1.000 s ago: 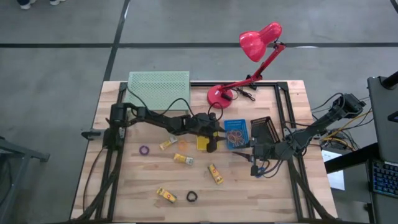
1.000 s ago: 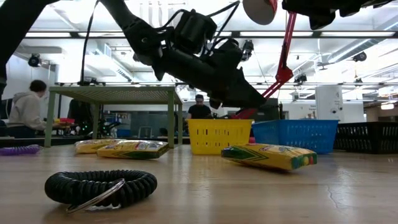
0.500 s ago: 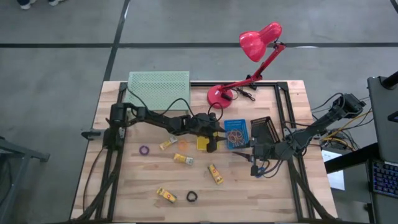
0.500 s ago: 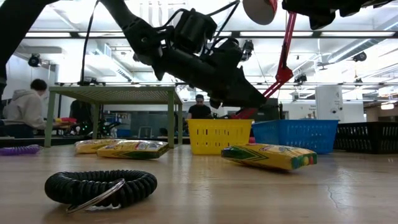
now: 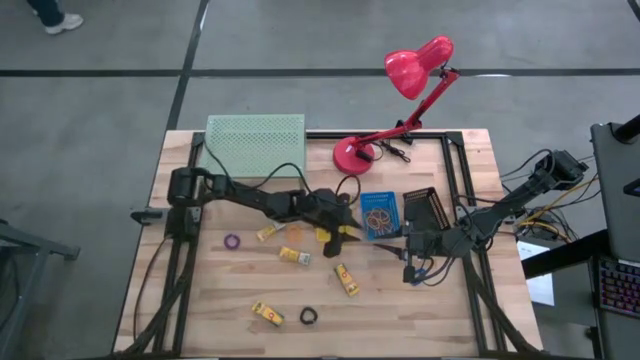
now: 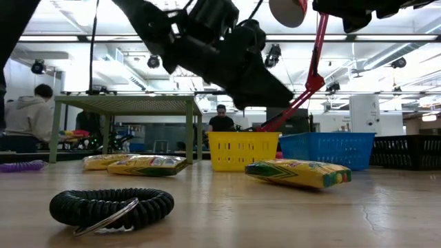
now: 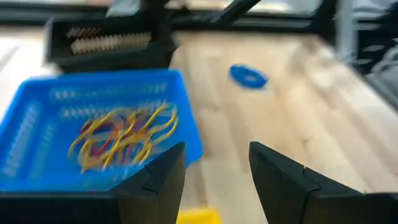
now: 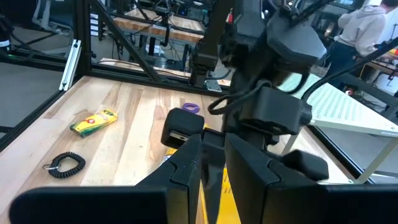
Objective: Pick & Place Office Desk Supplies
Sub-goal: Put the top left crayon box into the yellow basket
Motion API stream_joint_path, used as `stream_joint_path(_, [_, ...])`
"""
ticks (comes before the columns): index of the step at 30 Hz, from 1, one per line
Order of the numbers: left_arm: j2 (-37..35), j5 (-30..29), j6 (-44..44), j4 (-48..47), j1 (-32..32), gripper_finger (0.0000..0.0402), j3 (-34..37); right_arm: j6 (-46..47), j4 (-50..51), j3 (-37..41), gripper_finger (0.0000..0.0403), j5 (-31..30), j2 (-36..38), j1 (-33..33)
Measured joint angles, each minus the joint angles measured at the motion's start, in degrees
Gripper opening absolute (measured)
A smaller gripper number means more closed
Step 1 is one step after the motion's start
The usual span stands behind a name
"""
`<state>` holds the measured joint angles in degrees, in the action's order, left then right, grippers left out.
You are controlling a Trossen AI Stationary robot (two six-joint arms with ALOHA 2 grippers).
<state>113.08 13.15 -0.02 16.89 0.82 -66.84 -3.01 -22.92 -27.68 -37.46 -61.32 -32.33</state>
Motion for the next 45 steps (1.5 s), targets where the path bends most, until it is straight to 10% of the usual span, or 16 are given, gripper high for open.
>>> stream_joint_path(16, [-16.7, -36.8, -16.3, -39.1, -15.6, 0.0183, 0.6, 0.0, 0.1, 0.0, 0.0068, 0.0, 0.0, 0.0])
stream_joint_path(33, [-26.7, -42.3, -59.2, -56.8, -25.2, 0.0183, 9.6, 0.0, 0.0, 0.0, 0.0068, 0.0, 0.0, 0.0])
stream_joint_path(45, [-27.3, -42.4, -63.1, -56.1, -25.3, 0.0183, 11.8, 0.0, 0.0, 0.0, 0.0068, 0.0, 0.0, 0.0])
